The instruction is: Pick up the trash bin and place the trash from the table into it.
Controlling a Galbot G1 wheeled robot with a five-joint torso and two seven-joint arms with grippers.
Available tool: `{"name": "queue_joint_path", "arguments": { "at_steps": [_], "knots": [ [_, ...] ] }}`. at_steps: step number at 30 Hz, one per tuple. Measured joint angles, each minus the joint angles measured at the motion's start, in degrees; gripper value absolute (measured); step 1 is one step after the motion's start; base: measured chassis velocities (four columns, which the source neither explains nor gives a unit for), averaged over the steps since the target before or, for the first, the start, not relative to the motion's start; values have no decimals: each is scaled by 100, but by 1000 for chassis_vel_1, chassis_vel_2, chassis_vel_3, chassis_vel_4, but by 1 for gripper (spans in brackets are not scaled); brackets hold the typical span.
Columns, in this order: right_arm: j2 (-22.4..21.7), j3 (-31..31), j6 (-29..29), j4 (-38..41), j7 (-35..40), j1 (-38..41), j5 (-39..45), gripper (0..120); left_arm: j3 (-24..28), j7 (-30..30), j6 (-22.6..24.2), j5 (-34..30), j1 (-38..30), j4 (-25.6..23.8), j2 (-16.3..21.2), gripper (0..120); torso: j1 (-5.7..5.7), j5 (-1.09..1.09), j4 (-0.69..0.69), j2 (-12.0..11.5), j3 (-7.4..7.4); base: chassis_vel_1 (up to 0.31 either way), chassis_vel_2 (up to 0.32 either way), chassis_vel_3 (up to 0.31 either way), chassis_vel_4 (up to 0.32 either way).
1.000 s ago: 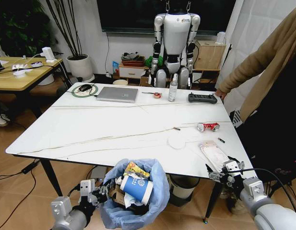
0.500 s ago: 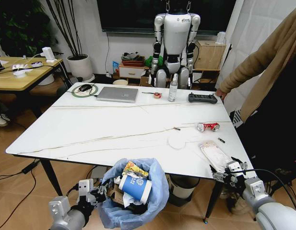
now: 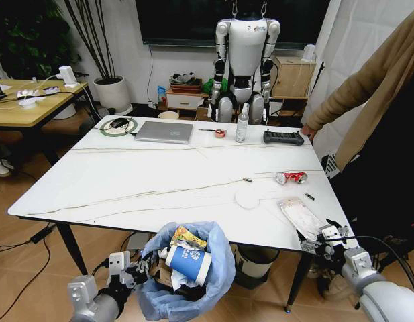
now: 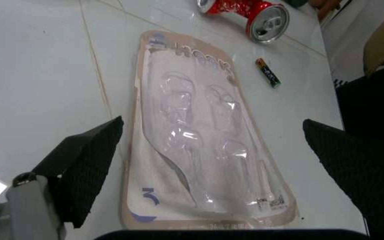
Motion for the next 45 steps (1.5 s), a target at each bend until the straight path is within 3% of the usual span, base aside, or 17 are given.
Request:
{"name": "queue_joint_path", "arguments": {
  "at_steps": [3, 8, 14, 18, 21, 25, 28, 40, 45],
  "knots": [
    [-27, 21, 67, -107, -49, 23, 1, 95, -22, -5, 3, 3, 43, -25, -11, 0, 0, 0, 0, 0, 0, 0, 0, 0, 0],
    [-40, 44, 139, -201, -74, 22, 15, 81, -59, -9, 4, 4, 83, -42, -14, 0, 0, 0, 0, 0, 0, 0, 0, 0, 0],
    [-43, 51, 199, -248, -106, -5, 54, 55, -69, -16, 6, 28, 116, -58, -50, 0, 0, 0, 0, 0, 0, 0, 0, 0, 0],
    [-44, 54, 215, -258, -126, -24, 72, 48, -69, -18, 7, 38, 128, -65, -63, 0, 0, 0, 0, 0, 0, 0, 0, 0, 0],
    [-55, 66, 249, -299, -174, -42, 108, 24, -97, -20, 7, 46, 153, -92, -82, 0, 0, 0, 0, 0, 0, 0, 0, 0, 0],
    [-52, 58, 265, -319, -187, -47, 110, 14, -108, -21, 7, 53, 176, -101, -84, 0, 0, 0, 0, 0, 0, 0, 0, 0, 0],
    [-40, 30, 283, -332, -200, -48, 110, 1, -110, -21, 8, 60, 187, -118, -96, 0, 0, 0, 0, 0, 0, 0, 0, 0, 0],
    [-18, 92, 366, 1, -236, -186, 310, 0, -111, -20, -3, 112, 236, -162, -109, 0, 0, 0, 0, 0, 0, 0, 0, 0, 0],
    [-93, 308, 387, 544, -264, -287, 967, 0, -71, -17, -8, 116, 187, -153, -103, 0, 0, -1, 0, 0, 0, 0, 0, 0, 0]
  ]
}}
